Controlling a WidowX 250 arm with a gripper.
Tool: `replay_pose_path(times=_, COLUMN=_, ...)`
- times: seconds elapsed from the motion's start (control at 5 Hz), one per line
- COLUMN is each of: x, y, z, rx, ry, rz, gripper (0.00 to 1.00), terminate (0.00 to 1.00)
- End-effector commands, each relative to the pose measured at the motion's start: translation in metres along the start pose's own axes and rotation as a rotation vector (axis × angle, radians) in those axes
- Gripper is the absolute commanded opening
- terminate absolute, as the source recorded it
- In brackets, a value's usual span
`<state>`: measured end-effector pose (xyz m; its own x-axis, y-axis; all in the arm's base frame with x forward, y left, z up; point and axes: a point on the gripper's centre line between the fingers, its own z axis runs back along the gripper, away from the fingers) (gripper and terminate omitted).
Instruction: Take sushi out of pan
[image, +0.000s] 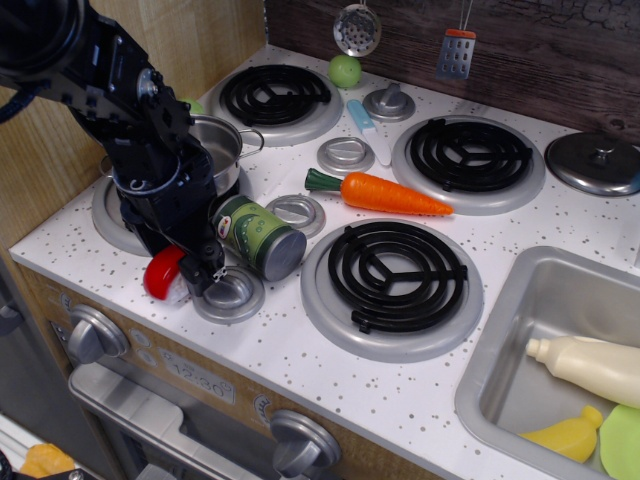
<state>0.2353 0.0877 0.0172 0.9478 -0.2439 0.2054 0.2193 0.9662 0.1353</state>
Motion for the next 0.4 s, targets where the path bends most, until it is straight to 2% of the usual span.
replay_pose_path(times=0.0, x=0.0028, y=0.0049, z=0.0051, rx=0.014, ry=-0.034, rz=-0.016, gripper=1.00, terminate=0.00)
replay_pose_path(times=0.2, x=0.0028, y=0.0049, z=0.0051, rx=0.014, ry=-0.034, rz=-0.016, gripper=1.00, terminate=1.00)
